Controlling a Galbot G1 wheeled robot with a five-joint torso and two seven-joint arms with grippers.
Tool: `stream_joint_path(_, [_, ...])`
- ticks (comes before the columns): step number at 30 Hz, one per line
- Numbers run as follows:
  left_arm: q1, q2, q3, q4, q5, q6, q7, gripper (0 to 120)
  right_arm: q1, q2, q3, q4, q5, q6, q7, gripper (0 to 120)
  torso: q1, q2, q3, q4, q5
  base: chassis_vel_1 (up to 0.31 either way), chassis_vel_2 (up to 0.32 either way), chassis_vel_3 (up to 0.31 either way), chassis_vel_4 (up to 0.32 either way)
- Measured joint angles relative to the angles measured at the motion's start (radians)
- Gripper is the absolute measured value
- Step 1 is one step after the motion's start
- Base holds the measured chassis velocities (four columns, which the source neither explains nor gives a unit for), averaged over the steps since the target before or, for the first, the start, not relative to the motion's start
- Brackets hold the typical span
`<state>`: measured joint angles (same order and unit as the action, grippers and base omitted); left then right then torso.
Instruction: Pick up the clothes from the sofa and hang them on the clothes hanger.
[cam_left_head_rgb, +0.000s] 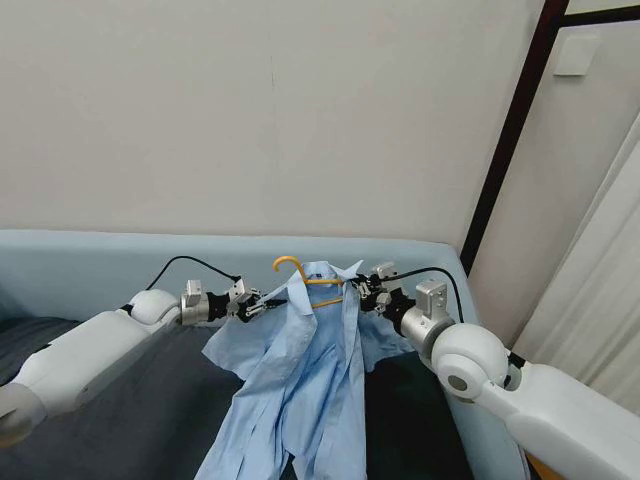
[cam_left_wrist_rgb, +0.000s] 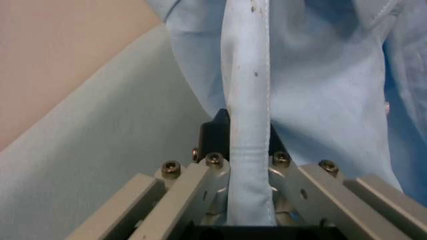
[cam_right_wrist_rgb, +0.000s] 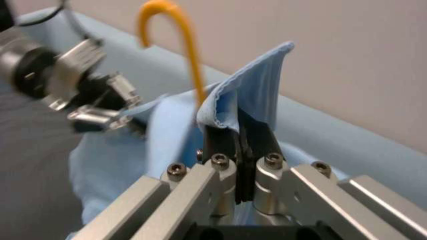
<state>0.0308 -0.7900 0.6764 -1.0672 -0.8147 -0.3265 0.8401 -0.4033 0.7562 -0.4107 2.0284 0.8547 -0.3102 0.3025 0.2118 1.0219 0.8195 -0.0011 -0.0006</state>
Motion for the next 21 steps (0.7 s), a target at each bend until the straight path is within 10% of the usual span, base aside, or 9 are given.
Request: stream_joint_path(21, [-0.435,0.036,0.249,0.007,-0.22,0.055,0.162,1,0.085,-0.105,0.077,0.047,-0.071,0.026,-0.065,0,0.0,0.0,0.0,0.0,0.0001,0.0,0.0,0.0,0.0])
